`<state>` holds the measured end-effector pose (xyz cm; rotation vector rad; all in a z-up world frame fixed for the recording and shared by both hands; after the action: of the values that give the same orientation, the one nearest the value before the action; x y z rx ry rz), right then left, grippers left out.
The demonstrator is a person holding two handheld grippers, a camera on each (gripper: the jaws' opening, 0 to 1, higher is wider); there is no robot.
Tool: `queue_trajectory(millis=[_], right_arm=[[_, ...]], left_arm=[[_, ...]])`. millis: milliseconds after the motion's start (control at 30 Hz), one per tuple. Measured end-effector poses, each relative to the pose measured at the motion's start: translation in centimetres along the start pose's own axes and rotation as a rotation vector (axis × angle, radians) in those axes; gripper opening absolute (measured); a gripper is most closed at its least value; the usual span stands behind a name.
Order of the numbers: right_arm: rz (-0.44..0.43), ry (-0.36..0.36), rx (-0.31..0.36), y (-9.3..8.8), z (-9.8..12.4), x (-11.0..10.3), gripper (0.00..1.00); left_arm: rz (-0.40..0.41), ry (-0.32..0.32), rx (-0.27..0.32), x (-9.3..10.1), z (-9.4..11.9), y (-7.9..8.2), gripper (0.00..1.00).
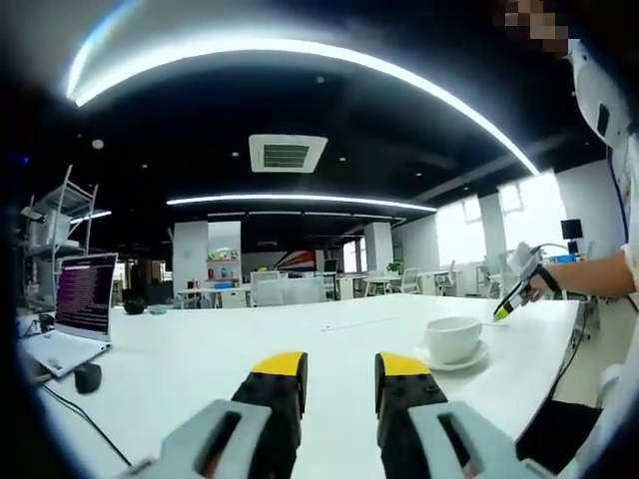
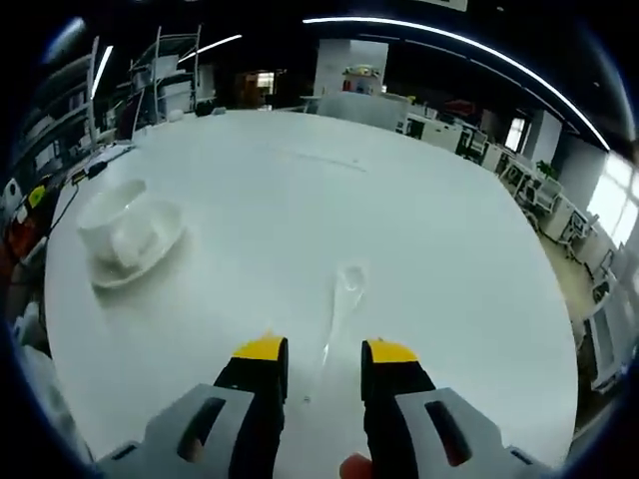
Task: Tidy tabletop coffee trays, cups and spoons，present forward
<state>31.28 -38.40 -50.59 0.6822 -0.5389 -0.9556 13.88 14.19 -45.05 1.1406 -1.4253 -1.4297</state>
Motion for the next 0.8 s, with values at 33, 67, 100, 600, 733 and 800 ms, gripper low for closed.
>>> queue_trajectory(millis=[33,67,100,600,733,800], right_arm=[[-0.015,-0.001,-0.008,-0.1,-0.1,0.1,0.28],[-0.018,-0.002,-0.010,-0.1,-0.3,0.1,0.28],[-0.026,-0.003,-0.020,-0.3,-0.5,0.2,0.28],[-0.096,0.001,-0.070,-0.5,-1.3,0.6,0.15],[-0.094,-0.018,-0.063,-0.6,-1.5,0.7,0.06],[-0.082,-0.026,-0.062,-0.6,-1.4,0.6,0.06]], left_arm=[[0.002,0.001,0.000,0.0,0.0,0.0,0.29],[0.004,0.004,-0.002,0.0,0.1,-0.1,0.29],[0.007,0.005,-0.001,0.0,0.1,-0.1,0.29],[0.020,0.025,0.001,-0.4,0.5,0.1,0.29],[0.028,0.027,-0.002,-0.3,0.3,-0.2,0.29],[0.032,0.025,-0.006,-0.3,0.3,-0.4,0.29]])
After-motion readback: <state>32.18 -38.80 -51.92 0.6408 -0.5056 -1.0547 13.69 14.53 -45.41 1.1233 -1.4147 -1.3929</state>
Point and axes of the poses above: the point that each gripper's makers call its tool centre point, and the gripper's own axes: z roughly backward along the fingers, x roughly to its right, y roughly out of its top, the point moved 6 cm from there along z, roughly backward along the fingers
